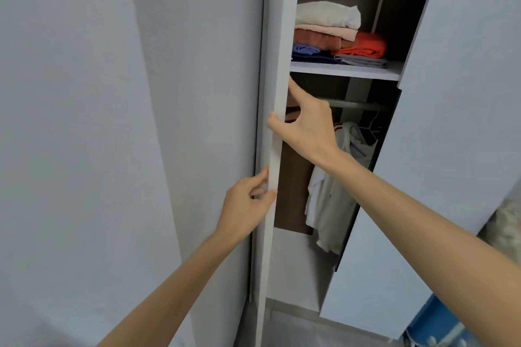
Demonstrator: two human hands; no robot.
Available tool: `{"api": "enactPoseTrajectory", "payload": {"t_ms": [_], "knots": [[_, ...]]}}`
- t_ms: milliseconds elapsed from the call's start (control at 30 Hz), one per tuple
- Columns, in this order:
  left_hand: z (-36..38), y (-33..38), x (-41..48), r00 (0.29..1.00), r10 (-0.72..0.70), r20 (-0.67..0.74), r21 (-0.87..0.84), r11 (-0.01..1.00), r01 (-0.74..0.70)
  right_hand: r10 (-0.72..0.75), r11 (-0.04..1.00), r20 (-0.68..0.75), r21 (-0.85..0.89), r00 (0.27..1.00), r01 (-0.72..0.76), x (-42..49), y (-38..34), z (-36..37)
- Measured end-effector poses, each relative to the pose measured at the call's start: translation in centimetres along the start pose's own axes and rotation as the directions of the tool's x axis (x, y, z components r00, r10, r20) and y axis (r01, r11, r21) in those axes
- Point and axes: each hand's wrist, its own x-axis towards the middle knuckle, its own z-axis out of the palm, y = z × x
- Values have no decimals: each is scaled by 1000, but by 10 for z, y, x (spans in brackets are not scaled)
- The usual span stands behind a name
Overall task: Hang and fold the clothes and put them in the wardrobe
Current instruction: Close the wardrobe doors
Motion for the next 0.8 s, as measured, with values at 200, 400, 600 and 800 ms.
{"api": "enactPoseTrajectory", "payload": {"t_ms": [200,400,600,800], "knots": [[58,0,27,966,123,227,158,974,-161,-9,999,-66,-48,998,6,-11,58,-58],[125,13,75,925,203,322,241,927,-287,75,976,-253,-178,965,-123,-13,131,-114],[195,36,140,942,214,257,330,897,-293,334,908,-338,-136,880,-397,10,211,-162],[249,49,193,968,195,157,428,870,-245,355,892,-335,-159,873,-424,34,259,-171]]}}
